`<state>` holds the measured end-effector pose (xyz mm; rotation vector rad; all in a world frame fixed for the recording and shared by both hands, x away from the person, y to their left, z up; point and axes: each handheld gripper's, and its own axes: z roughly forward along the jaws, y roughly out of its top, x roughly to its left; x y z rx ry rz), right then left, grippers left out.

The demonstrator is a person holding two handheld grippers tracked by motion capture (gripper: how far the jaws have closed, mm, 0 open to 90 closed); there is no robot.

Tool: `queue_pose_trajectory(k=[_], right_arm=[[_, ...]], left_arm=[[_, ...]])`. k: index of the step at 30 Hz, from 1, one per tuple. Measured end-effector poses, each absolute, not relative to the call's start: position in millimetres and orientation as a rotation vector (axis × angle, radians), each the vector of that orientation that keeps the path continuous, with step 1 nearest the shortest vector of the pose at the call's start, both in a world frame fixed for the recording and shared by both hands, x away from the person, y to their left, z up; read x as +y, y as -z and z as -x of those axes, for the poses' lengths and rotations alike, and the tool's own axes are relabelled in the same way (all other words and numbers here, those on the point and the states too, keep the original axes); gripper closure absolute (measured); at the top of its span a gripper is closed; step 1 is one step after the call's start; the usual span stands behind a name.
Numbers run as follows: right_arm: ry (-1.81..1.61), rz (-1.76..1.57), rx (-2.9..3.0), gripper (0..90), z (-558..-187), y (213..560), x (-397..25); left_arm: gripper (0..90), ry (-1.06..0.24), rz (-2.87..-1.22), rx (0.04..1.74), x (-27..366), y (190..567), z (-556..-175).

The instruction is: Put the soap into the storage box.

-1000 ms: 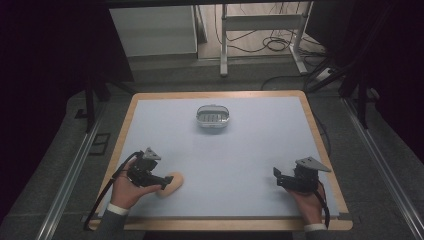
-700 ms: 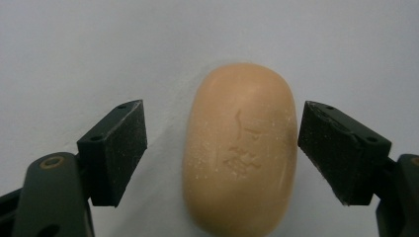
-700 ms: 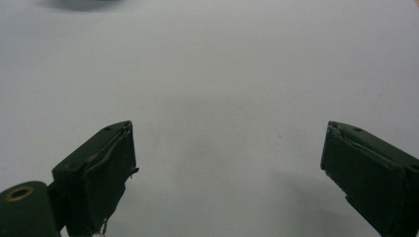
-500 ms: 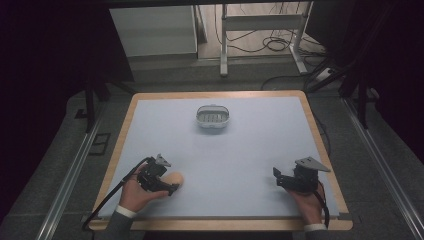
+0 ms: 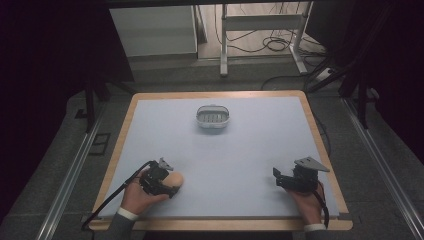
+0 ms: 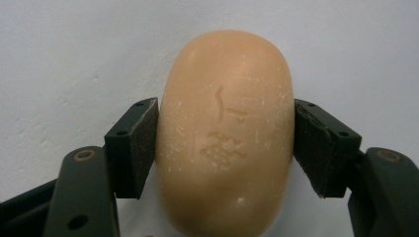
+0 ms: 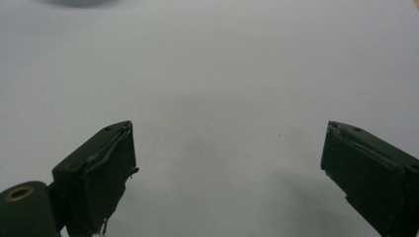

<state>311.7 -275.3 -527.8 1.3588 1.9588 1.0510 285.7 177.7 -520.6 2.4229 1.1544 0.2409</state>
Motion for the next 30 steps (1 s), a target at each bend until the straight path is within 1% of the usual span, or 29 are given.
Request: queue_pose_trajectory(k=[3,10,30], right_arm=[[-1.048,-1.358,1.958,6.8,-312,528,-275],[-1.045,-1.364,1.953,6.9,-312,528,-275],[-1.038,-1.373,1.944,6.9,-312,528,-275]], left_arm=[[31.4,-0.261,-2.426,1.143,177,521,-284],[31.8,-0.262,-2.415,1.147,179,521,-285],[31.9,-0.287,-2.349,1.153,187,507,-291]])
